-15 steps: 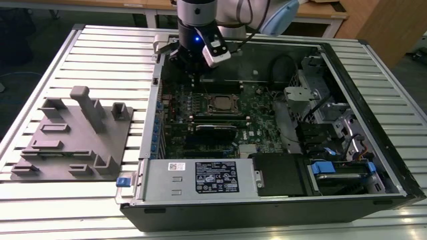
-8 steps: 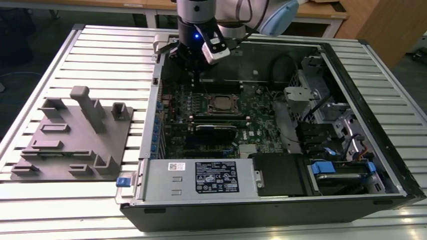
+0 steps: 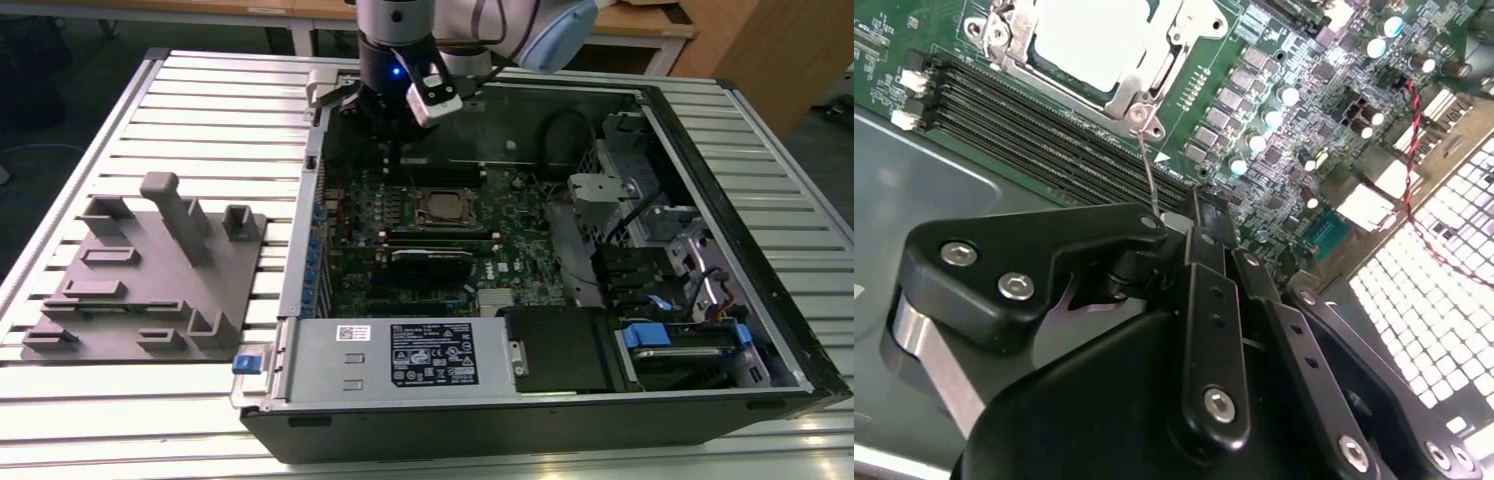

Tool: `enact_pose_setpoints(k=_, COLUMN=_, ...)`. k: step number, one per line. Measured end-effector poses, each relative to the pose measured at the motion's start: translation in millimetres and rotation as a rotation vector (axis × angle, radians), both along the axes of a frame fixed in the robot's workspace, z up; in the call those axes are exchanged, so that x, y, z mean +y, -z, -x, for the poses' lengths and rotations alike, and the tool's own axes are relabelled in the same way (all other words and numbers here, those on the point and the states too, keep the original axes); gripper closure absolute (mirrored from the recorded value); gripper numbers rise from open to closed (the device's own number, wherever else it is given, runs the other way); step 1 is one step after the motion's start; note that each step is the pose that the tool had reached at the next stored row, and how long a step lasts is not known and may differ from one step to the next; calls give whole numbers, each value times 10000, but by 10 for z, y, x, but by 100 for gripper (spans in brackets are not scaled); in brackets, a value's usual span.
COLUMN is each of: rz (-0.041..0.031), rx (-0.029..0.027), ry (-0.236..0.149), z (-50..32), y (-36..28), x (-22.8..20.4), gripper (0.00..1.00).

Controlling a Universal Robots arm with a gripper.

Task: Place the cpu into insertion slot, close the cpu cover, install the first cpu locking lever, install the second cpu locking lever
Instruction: 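Install the first cpu locking lever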

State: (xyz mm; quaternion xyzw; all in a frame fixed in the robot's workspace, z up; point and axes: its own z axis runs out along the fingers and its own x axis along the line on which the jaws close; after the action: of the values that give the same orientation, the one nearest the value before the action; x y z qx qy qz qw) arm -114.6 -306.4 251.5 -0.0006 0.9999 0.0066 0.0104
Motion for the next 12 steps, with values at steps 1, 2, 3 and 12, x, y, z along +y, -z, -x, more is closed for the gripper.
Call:
enact_pose_setpoints(k=1, rz=0, rx=0, ry=0, z=-5, y=0, x=0, gripper=89)
enact_pose_setpoints(k=2, rz=-1, rx=-1, ry=0, z=-11, y=0, x=0, gripper=89)
enact_pose_setpoints(k=3, rz=-1, rx=-1, ry=0, z=-17, y=0, x=1, gripper=89)
enact_pose_setpoints(k=12, rz=-1, rx=-1, ry=0, z=-75, y=1, x=2, gripper=89)
